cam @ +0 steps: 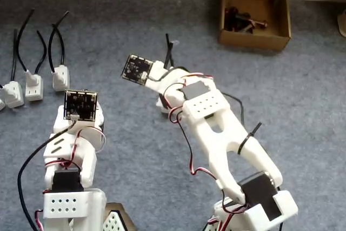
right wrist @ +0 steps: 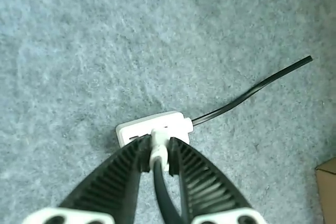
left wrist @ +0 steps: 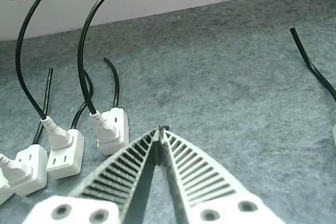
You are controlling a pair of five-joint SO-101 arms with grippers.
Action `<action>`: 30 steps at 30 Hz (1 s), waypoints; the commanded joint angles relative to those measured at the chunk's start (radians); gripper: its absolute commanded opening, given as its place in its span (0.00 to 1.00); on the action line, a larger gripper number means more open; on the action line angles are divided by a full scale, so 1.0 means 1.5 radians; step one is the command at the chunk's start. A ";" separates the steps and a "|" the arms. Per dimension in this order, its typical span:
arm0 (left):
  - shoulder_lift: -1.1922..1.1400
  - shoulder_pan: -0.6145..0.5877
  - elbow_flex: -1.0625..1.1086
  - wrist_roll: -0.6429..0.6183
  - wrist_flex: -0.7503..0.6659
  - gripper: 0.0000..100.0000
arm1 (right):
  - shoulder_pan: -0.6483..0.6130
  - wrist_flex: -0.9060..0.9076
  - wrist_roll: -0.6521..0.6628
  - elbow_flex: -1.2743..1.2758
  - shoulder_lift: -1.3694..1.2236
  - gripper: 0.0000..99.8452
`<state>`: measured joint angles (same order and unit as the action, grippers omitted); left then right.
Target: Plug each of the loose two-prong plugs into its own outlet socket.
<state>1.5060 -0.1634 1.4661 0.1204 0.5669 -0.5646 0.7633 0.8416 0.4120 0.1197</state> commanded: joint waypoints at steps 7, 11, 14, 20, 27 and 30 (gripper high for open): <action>0.005 -0.004 -0.006 -0.007 -0.012 0.01 | -0.009 -0.012 0.010 0.023 0.007 0.01; 0.005 -0.004 -0.006 -0.007 -0.012 0.01 | -0.014 -0.012 0.018 0.035 0.012 0.01; 0.005 -0.004 -0.006 -0.007 -0.012 0.01 | -0.015 -0.012 0.018 0.035 0.012 0.01; 0.005 -0.002 -0.006 -0.007 -0.012 0.01 | -0.026 -0.012 0.018 0.031 0.012 0.01; 0.005 -0.002 -0.006 -0.007 -0.012 0.01 | -0.039 -0.014 0.018 0.030 0.008 0.01; 0.005 -0.002 -0.005 -0.007 -0.012 0.01 | -0.039 -0.014 0.018 0.034 0.006 0.01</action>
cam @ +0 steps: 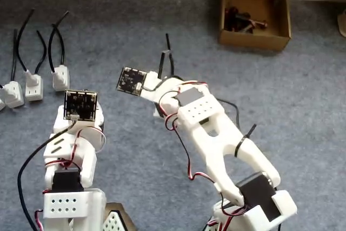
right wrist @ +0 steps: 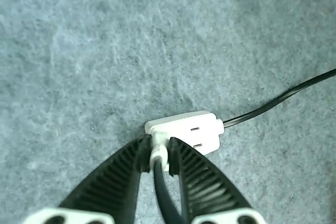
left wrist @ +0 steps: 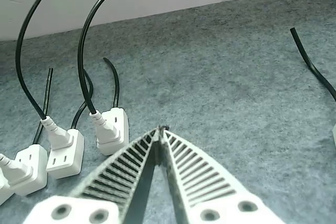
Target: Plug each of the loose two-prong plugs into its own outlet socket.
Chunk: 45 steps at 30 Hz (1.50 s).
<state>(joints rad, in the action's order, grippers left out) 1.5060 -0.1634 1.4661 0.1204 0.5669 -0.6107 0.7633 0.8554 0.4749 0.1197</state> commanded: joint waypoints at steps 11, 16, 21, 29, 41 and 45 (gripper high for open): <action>0.005 -0.001 -0.005 -0.007 -0.012 0.01 | 0.034 -0.014 0.010 -0.010 0.005 0.01; 0.005 -0.001 0.006 -0.006 -0.021 0.01 | 0.032 -0.014 0.010 -0.007 0.004 0.01; 0.005 -0.001 0.012 -0.006 -0.032 0.01 | 0.024 -0.014 0.010 -0.007 0.004 0.01; 0.005 0.001 0.012 -0.006 -0.032 0.01 | 0.018 0.016 -0.030 -0.011 0.012 0.01; -0.002 0.041 0.013 -0.004 -0.031 0.01 | 0.020 0.180 -0.146 -0.103 0.148 0.01; -0.002 0.048 0.013 -0.004 -0.030 0.01 | 0.021 0.225 -0.185 -0.103 0.188 0.01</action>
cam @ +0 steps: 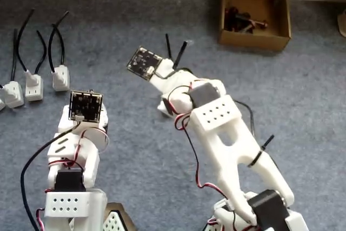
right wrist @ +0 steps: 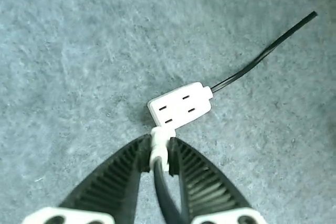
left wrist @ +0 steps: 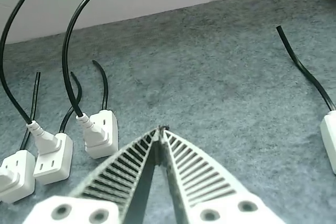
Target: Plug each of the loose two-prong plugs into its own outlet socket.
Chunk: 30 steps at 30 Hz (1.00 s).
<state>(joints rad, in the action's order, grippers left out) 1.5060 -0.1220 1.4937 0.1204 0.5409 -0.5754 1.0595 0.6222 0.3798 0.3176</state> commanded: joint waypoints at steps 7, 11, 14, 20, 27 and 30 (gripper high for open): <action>0.004 0.020 0.007 -0.004 -0.014 0.01 | 0.066 0.023 -0.160 -0.046 0.069 0.01; 0.004 0.020 0.008 -0.004 -0.014 0.01 | 0.109 -0.012 -0.307 -0.042 0.070 0.01; 0.004 0.020 0.009 -0.004 -0.014 0.01 | 0.103 -0.025 -0.391 -0.041 0.071 0.01; 0.004 0.020 0.009 -0.004 -0.014 0.01 | 0.050 -0.048 -0.563 -0.041 0.071 0.01; 0.005 0.020 0.008 -0.004 -0.014 0.01 | 0.012 -0.047 -0.743 -0.040 0.072 0.01; 0.005 0.020 0.008 -0.004 -0.014 0.01 | 0.015 -0.046 -0.781 -0.032 0.074 0.01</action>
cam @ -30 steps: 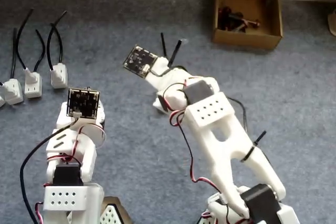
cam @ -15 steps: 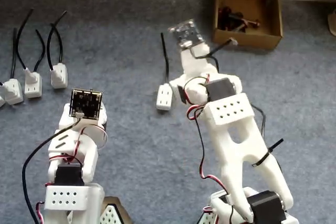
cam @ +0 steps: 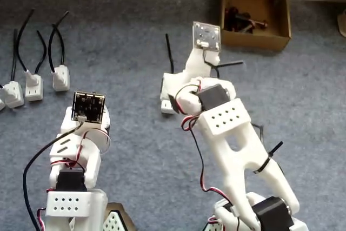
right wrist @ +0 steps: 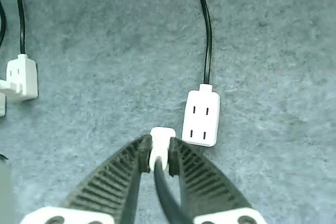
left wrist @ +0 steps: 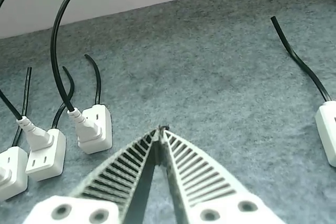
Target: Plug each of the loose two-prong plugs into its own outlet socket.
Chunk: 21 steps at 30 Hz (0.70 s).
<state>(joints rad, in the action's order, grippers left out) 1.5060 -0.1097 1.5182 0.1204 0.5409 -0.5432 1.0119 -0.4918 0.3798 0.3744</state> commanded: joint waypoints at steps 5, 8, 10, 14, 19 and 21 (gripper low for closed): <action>0.005 0.012 -0.009 -0.004 -0.014 0.01 | -0.009 -0.056 -0.101 0.014 0.034 0.01; 0.005 0.012 -0.009 -0.004 -0.014 0.01 | 0.016 -0.121 -0.198 0.084 0.039 0.01; 0.005 0.012 -0.009 -0.004 -0.014 0.01 | 0.026 -0.165 -0.274 0.132 0.039 0.01; 0.005 0.012 -0.009 -0.004 -0.014 0.01 | 0.024 -0.192 -0.285 0.192 0.040 0.01; 0.005 0.012 -0.009 -0.004 -0.014 0.01 | -0.019 -0.194 -0.230 0.191 0.040 0.01; 0.005 0.012 -0.009 -0.004 -0.014 0.01 | -0.042 -0.194 -0.215 0.192 0.040 0.01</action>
<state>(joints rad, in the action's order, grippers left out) 1.5060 -0.1097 1.5182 0.1204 0.5409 -0.5539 0.7419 -0.8646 0.6743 0.3821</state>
